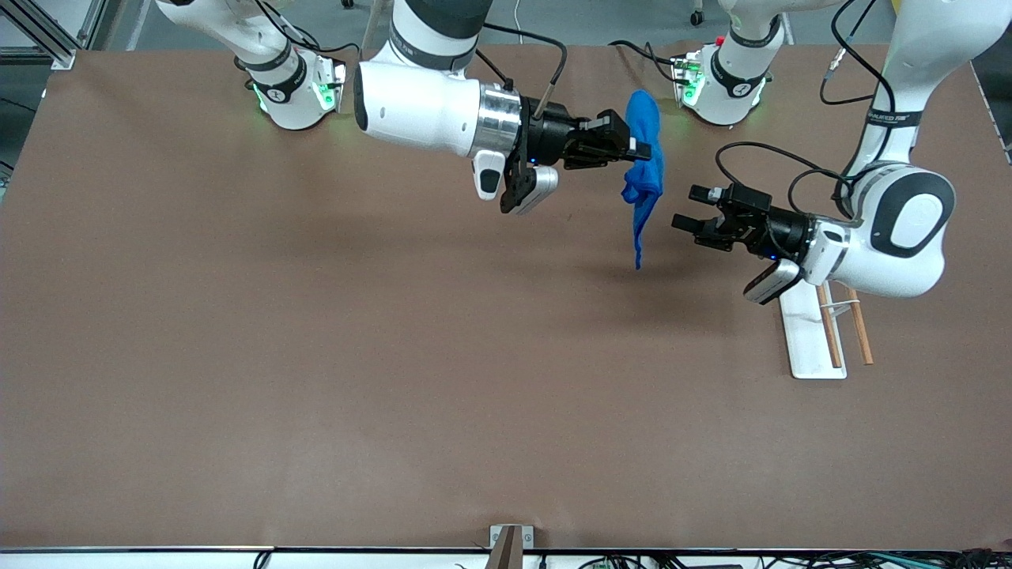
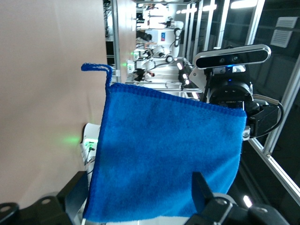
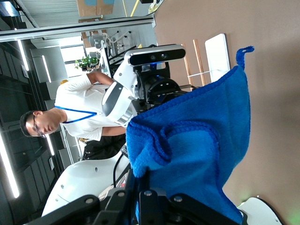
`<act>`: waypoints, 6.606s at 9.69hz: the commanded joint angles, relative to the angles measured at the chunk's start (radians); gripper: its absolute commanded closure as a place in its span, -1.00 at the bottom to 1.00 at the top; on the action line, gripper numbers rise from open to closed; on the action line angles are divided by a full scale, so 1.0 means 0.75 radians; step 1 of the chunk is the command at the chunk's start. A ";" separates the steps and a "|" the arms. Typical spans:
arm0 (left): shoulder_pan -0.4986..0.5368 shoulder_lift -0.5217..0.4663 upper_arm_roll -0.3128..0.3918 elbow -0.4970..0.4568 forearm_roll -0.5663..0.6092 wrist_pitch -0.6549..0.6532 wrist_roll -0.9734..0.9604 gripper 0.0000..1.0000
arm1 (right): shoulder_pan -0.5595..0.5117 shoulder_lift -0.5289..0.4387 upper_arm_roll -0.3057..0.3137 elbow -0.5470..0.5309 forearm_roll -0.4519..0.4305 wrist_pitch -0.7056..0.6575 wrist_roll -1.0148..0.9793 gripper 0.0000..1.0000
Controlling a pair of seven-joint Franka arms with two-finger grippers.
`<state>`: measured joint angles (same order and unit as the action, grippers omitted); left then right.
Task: Right arm passes towel to left arm to hang
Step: 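Hold the towel up with the right gripper while the left gripper approaches, then close the left gripper on the towel's hanging edge, then open the right gripper and draw it back while the left gripper holds, then carry the towel with the left gripper over the wooden dowels, then lower the towel over the dowels and open the left gripper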
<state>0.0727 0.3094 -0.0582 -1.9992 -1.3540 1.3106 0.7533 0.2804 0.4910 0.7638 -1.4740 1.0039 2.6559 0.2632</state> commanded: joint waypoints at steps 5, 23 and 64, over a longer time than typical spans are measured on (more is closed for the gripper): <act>-0.101 0.031 0.000 -0.134 -0.134 0.118 0.143 -0.77 | 0.017 0.024 0.015 0.047 0.026 0.014 0.013 0.97; -0.038 0.007 0.010 -0.112 -0.095 0.114 0.108 1.00 | -0.420 -0.546 -0.079 -0.811 -0.670 -0.070 0.236 -1.00; 0.106 0.060 0.479 0.485 1.363 0.787 -0.579 -1.00 | -0.437 -0.718 -1.100 -0.051 -1.390 -1.492 -0.261 -1.00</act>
<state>0.1714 0.3688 0.3288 -1.6237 -0.3754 1.8875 0.3122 -0.0501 -0.0491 -0.0622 -1.5252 -0.0401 1.5505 0.0727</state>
